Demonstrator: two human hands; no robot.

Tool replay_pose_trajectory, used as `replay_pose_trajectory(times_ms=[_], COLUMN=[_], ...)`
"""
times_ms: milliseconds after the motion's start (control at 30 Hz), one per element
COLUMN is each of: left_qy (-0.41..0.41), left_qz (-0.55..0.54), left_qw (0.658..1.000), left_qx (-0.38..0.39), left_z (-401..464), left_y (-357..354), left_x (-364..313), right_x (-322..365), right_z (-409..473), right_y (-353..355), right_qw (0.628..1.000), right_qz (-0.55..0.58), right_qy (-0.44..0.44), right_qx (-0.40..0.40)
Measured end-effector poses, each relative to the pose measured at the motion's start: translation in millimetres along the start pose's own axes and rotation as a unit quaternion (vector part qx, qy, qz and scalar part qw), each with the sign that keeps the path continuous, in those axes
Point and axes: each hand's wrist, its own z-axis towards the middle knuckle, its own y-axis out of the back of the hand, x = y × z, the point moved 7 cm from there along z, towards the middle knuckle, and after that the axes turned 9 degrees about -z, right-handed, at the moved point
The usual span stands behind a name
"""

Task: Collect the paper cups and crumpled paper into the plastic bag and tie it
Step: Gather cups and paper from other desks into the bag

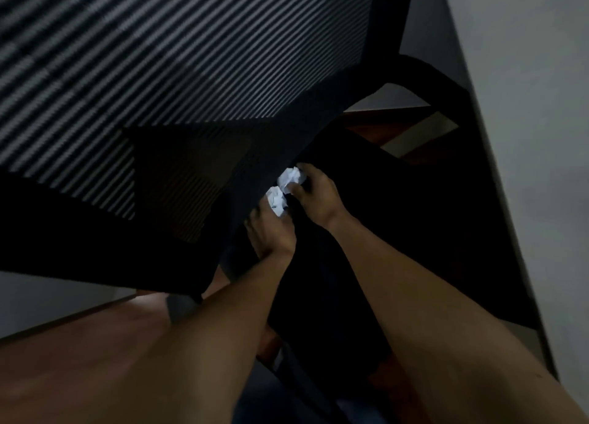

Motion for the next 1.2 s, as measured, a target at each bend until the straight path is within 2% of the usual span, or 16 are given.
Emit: replay_pose_trajectory(times_ms=[67,333,467,667,933,1100,1200], left_qy=[-0.001,-0.005,-0.049,-0.147,-0.312,-0.373,-0.391], left_qz=[-0.021,-0.025,-0.016,-0.003,-0.003,0.030,0.006], left_qw=[1.000,0.995,0.984,0.962,0.887,0.835,0.808], left_qx=[-0.005,0.093,0.173,0.229,0.341,0.403,0.441], left_z=[4.9,-20.2,-44.1,-82.2,-139.6,-208.4,-255.0], left_y=[0.2,27.8,60.6,138.0,204.7,206.2,193.6], left_x=[4.8,-1.2,-48.5,-153.4,-275.8,-337.3,-363.5], right_x=[-5.9,-19.6,1.2,60.6,120.4,108.1,92.2], right_z=[6.7,-47.2,-102.4,-204.4,-358.2,-448.2,-503.2], right_y=[-6.0,34.3,75.3,141.9,233.8,281.0,305.4], right_qw=[1.000,0.994,0.987,0.962,0.899,0.855,0.822], right_qz=[0.000,0.051,0.049,0.082,0.087,0.075,0.042], right_qy=[-0.003,-0.056,-0.089,-0.117,-0.149,-0.192,-0.224], right_qx=[-0.010,-0.082,-0.127,-0.234,-0.402,-0.475,-0.522])
